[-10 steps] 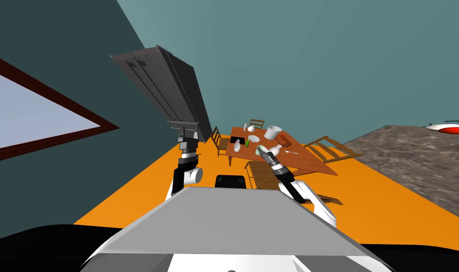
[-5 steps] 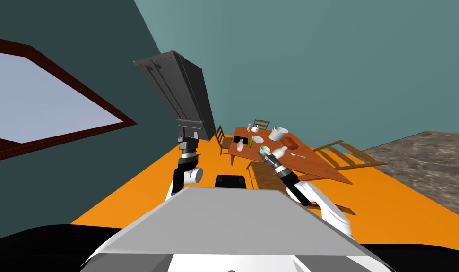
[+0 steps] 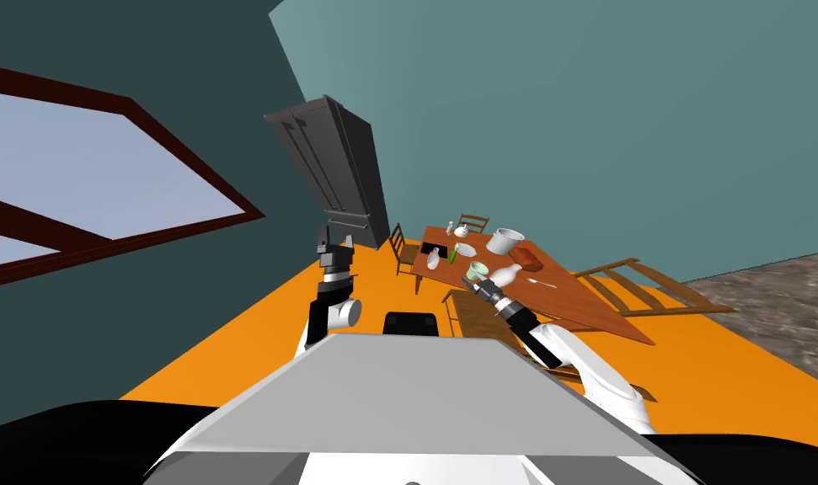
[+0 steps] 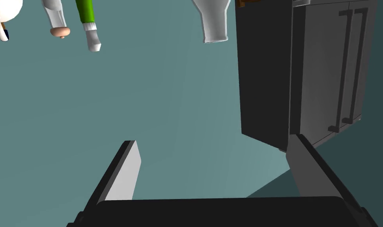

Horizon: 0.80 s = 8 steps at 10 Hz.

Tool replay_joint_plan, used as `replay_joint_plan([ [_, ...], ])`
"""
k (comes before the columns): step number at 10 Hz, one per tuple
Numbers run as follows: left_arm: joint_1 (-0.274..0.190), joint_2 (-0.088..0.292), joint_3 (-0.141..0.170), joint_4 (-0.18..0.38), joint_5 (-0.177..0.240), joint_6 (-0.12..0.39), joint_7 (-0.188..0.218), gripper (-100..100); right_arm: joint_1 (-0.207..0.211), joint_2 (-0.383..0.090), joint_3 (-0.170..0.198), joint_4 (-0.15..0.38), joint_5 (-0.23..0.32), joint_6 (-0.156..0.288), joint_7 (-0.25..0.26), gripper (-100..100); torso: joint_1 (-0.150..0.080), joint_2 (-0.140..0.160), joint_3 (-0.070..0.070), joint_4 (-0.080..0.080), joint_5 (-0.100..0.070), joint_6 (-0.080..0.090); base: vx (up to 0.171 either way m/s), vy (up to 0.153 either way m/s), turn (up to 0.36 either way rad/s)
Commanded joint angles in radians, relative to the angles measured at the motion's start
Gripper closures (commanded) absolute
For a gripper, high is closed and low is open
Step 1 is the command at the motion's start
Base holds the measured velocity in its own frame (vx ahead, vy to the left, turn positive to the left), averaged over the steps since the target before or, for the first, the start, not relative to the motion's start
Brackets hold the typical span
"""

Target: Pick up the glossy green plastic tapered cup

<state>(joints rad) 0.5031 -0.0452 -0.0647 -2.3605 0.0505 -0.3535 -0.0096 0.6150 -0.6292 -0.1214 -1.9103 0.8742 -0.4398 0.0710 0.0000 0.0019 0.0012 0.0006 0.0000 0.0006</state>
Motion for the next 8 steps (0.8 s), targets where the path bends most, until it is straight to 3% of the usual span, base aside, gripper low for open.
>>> replay_joint_plan([
  [1, 0.000, 0.000, 0.000, 0.000, 0.000, 0.000, 0.000, 0, -0.003, -0.050, 0.000, 0.040, 0.050, 0.013, -0.001, -100, 0.000, 0.000, 0.000, 0.000, 0.000, 0.000, -0.029, 0.029, 0.157],
  [2, 0.000, 0.000, 0.000, 0.000, 0.000, 0.000, 0.000, 0, -0.003, -0.050, 0.000, 0.040, 0.078, 0.013, -0.001, -100, 0.000, 0.000, 0.000, 0.000, 0.000, -0.001, -0.021, 0.020, 0.089],
  [5, 0.000, 0.000, 0.000, 0.000, 0.000, 0.000, 0.000, 0, 0.004, -0.132, 0.001, 0.100, 0.164, 0.033, -0.001, -100, 0.000, -0.001, -0.001, 0.000, 0.000, 0.000, -0.015, 0.024, 0.136],
  [8, 0.000, 0.000, 0.000, 0.000, 0.000, 0.000, 0.000, 0, 0.006, -0.172, 0.005, 0.132, 0.240, 0.041, 0.000, -100, 0.000, -0.002, -0.001, 0.000, 0.000, 0.000, -0.004, 0.018, 0.093],
])
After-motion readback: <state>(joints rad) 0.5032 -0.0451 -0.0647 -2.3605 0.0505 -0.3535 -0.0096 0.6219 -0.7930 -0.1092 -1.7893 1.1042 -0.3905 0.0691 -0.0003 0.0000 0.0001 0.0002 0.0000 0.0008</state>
